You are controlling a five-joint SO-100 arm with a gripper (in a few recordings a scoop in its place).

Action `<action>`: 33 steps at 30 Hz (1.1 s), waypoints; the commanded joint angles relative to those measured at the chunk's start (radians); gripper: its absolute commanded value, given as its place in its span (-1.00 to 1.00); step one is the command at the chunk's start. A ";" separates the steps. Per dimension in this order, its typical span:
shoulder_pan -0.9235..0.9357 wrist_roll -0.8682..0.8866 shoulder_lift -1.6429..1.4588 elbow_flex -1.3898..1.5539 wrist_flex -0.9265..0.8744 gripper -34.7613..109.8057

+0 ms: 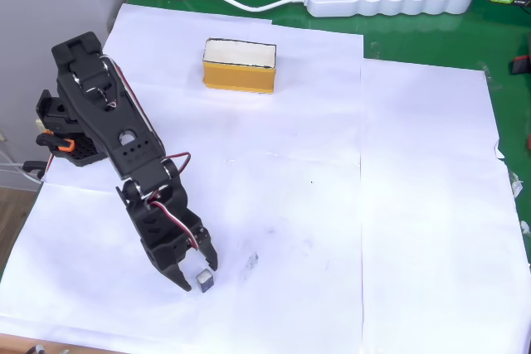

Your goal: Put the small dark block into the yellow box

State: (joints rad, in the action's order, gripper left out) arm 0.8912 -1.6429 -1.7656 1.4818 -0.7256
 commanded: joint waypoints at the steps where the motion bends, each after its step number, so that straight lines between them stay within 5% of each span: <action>1: 0.003 -0.002 0.008 0.100 0.000 -0.31; 33: -0.041 0.067 -0.005 0.181 -0.094 -0.52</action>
State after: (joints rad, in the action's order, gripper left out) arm 0.8544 -1.5877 -1.7994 1.5539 -0.7624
